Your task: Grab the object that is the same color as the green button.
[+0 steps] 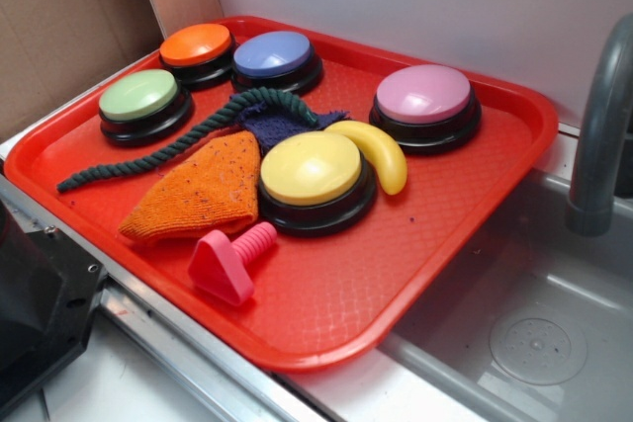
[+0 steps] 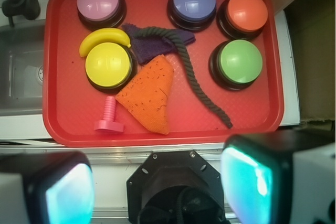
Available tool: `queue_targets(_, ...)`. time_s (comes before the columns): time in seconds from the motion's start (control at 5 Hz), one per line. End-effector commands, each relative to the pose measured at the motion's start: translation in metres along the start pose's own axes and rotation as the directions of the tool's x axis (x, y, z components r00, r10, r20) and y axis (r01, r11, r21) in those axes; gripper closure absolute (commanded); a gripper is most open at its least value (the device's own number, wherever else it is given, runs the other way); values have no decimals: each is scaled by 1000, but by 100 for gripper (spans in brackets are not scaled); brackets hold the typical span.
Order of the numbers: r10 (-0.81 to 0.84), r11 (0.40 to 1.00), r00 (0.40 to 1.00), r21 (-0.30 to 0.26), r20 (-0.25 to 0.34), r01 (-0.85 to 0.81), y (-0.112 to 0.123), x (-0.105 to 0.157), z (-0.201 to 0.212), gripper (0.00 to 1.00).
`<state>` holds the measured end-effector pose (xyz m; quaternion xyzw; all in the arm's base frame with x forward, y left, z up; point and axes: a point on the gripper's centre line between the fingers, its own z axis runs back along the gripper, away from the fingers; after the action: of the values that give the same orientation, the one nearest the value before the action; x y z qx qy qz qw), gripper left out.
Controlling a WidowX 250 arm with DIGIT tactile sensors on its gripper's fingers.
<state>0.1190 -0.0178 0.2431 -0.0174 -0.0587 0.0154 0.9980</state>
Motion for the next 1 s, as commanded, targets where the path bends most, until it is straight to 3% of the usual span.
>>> queue_targets(0.0,0,1000,1000,0,0,0,0,0,0,0)
queue_targets(0.4,-53,999,996,-6,67,54,13,-1,-30,0)
queue_targets(0.8,-91,995,993,34,69,89,35,-8,-78,0)
